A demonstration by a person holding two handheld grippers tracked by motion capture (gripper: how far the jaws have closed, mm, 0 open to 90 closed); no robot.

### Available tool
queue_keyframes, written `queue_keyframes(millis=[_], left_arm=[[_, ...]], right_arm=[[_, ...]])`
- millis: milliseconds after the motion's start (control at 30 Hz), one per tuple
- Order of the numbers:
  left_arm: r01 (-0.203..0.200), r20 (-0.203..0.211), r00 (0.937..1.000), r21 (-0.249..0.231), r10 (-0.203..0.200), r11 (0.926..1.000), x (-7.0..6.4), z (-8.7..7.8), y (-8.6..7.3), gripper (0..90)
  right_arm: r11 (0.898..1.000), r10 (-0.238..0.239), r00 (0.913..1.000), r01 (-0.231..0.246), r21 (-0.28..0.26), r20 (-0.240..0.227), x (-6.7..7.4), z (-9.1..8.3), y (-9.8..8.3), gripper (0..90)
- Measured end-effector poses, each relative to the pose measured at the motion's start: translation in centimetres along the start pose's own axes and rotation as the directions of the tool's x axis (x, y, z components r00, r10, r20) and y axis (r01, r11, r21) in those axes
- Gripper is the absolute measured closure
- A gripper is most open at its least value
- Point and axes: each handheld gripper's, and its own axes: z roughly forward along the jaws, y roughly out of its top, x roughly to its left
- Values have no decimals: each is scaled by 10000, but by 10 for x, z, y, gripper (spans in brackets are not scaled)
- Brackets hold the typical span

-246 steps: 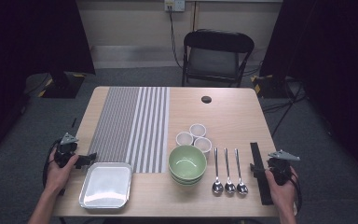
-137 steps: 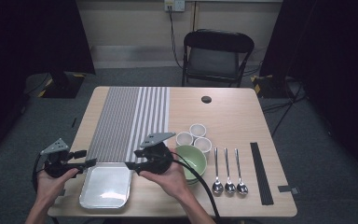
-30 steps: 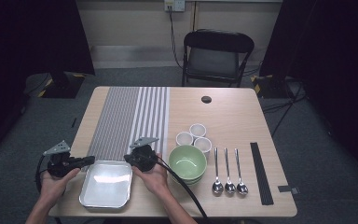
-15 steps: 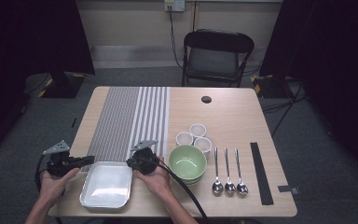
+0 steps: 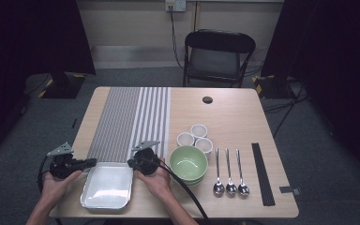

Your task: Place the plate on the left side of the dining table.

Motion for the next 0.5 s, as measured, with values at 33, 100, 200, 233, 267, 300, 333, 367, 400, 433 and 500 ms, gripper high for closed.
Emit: queue_keyframes(millis=[33, 100, 200, 233, 267, 300, 333, 367, 400, 433, 500], left_arm=[[27, 11, 10000, -42, -27, 10000, 0, 0, 0, 875], [50, 57, 10000, -117, -49, 9999, 0, -1, 0, 875], [-34, -5, 10000, -170, 34, 9998, 0, -2, 0, 875], [30, 1, 10000, -229, -30, 9997, 0, -3, 1, 875], [15, -7, 10000, -225, -15, 9997, 0, -3, 1, 875], [-25, -20, 10000, -309, 24, 9995, 0, -3, 2, 875], [-29, -44, 10000, -353, 27, 9994, 0, -4, 2, 875], [-21, -53, 10000, -368, 19, 9993, -1, -4, 3, 874], [-29, -93, 10000, -382, 26, 9993, 0, -5, 3, 874], [-16, -111, 9999, -387, 11, 9993, -1, -5, 4, 874], [11, -167, 9999, -400, -18, 9992, -1, -6, 4, 873]], right_arm=[[10000, 22, 10000, -22, -31, 12, 0, 0, 0, 895], [9999, -23, 10000, 23, -99, 29, 1, -1, 0, 895], [9998, -39, 10000, 40, -215, 42, 1, -2, 1, 895], [9997, -36, 10000, 37, -258, 54, 1, -2, 1, 896], [9995, -11, 10000, 12, -311, 49, 1, -2, 1, 895], [9994, 7, 10000, -5, -346, 62, 1, -3, 2, 895], [9992, 2, 10000, 0, -404, 66, 1, -3, 2, 895], [9990, 20, 10000, -16, -450, 74, 1, -4, 3, 895], [9989, 33, 10000, -29, -474, 73, 1, -4, 3, 896], [9988, -26, 10000, 29, -483, 60, 0, -4, 4, 895], [9988, -68, 10000, 70, -494, 41, 0, -4, 6, 895]])
